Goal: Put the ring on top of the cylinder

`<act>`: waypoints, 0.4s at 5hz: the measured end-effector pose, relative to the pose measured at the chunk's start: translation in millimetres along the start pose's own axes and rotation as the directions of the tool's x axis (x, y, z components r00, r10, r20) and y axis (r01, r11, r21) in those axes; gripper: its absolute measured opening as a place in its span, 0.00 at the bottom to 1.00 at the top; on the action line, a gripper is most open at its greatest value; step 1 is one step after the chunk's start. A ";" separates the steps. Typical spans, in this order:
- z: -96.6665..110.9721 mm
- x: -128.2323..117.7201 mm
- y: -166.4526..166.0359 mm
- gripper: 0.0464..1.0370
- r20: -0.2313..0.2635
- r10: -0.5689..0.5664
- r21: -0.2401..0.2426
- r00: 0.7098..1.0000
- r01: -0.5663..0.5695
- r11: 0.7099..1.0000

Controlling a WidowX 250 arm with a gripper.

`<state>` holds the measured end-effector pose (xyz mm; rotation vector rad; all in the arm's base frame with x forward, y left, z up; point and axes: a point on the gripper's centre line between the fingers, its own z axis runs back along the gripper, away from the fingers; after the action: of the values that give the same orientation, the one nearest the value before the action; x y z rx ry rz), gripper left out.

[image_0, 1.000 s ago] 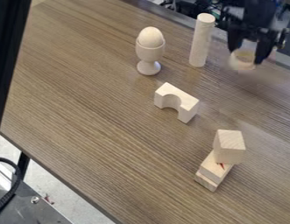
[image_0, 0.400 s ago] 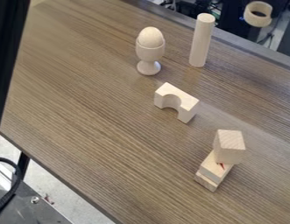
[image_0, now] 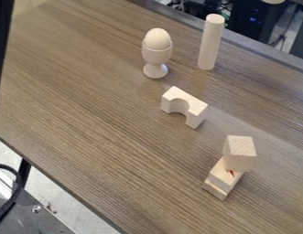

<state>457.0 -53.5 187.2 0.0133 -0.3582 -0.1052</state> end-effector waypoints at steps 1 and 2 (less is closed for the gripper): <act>0.7 -1.7 10.4 0.68 -0.007 0.043 0.007 0.999 -0.043 0.999; 10.0 -5.5 22.4 0.68 0.000 0.080 0.004 0.997 -0.080 0.997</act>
<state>450.6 -30.6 195.4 0.0028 -0.3583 -0.0248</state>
